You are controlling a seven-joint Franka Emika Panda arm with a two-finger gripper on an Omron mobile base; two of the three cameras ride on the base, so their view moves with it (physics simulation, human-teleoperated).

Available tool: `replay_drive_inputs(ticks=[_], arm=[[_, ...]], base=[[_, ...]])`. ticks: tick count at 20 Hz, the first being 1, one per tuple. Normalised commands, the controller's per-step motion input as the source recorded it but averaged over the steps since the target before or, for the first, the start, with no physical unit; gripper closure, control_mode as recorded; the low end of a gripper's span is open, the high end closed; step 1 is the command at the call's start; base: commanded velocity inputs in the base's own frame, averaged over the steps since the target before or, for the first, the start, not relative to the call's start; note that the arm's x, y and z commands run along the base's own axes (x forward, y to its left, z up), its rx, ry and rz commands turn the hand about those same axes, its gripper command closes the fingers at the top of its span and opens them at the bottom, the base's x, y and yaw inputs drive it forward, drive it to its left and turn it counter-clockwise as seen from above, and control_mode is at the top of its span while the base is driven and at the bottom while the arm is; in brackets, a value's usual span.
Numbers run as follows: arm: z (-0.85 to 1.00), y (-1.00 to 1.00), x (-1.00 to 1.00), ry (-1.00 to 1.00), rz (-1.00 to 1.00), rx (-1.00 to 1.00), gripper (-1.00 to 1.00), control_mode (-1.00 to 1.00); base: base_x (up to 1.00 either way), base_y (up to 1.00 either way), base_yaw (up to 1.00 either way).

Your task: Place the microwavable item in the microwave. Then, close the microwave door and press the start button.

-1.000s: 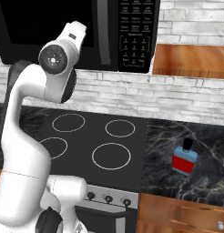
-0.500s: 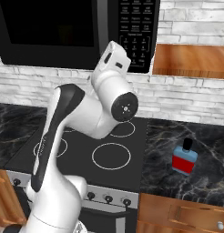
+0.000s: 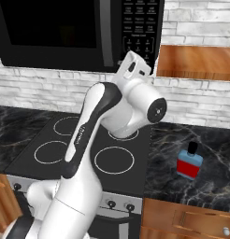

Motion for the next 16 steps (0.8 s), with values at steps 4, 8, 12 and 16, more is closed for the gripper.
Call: replay_drive_inputs(ticks=[4, 8, 12, 16], arm=[[-0.16, 0.00, 0.54, 0.01, 0.03, 0.00, -1.00, -1.00], [-0.21, 0.00, 0.45, 0.02, 0.00, 0.00, -1.00, -1.00], [-0.14, 0.00, 0.42, 0.03, 0.00, 0.00, -1.00, -1.00], [-0.07, -0.04, 0.36, 0.01, 0.00, 0.00, -1.00, -1.00]], base=[[0.00, 0.00, 0.00], [0.00, 0.00, 0.00], [0.00, 0.00, 0.00], [0.00, 0.00, 0.00]])
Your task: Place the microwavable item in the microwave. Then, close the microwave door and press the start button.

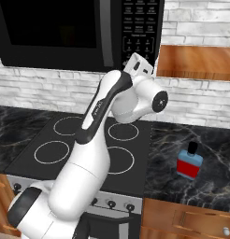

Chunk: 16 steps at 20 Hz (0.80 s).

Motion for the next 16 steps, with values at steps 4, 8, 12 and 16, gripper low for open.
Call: replay_drive_inputs(ticks=[4, 8, 12, 16], arm=[[-0.01, -0.13, 0.26, 0.02, 0.00, 0.00, -1.00, -1.00], [-0.04, -0.13, 0.23, 0.03, 0.00, 0.00, -1.00, -1.00], [-0.11, -0.09, 0.25, 0.04, 0.00, 0.00, -1.00, -1.00], [-0.14, 0.00, 0.30, 0.05, 0.00, 0.00, -1.00, -1.00]], base=[[0.00, 0.00, 0.00], [0.00, 0.00, 0.00], [0.00, 0.00, 0.00], [0.00, 0.00, 0.00]])
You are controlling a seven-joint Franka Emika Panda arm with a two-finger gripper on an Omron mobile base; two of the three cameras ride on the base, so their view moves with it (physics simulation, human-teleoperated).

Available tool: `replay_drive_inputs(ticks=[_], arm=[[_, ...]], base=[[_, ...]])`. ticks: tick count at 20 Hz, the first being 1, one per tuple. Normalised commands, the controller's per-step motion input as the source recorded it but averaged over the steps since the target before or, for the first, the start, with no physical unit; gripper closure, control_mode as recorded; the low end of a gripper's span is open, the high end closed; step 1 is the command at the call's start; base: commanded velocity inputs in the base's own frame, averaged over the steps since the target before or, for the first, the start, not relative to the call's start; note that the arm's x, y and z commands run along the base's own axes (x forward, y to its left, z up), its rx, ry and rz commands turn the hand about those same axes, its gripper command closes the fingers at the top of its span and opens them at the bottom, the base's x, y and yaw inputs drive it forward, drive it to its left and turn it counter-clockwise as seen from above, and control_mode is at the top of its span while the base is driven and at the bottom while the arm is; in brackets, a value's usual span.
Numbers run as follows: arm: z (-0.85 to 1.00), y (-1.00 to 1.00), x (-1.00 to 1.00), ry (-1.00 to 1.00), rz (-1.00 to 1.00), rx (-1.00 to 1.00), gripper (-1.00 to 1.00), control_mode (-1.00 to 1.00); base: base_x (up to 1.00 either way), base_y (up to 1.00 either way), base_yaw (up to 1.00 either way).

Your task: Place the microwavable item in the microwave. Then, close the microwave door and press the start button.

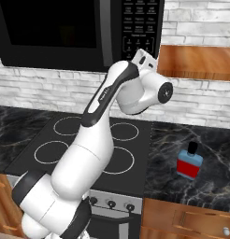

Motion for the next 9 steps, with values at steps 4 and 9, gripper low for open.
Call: replay_drive_inputs(ticks=[4, 9], arm=[[-0.18, 0.00, 0.31, 0.06, 0.00, 0.00, -1.00, -1.00], [-0.23, 0.01, 0.28, 0.04, -0.01, 0.00, -1.00, -1.00]], base=[[0.00, 0.00, 0.00], [0.00, 0.00, 0.00]])
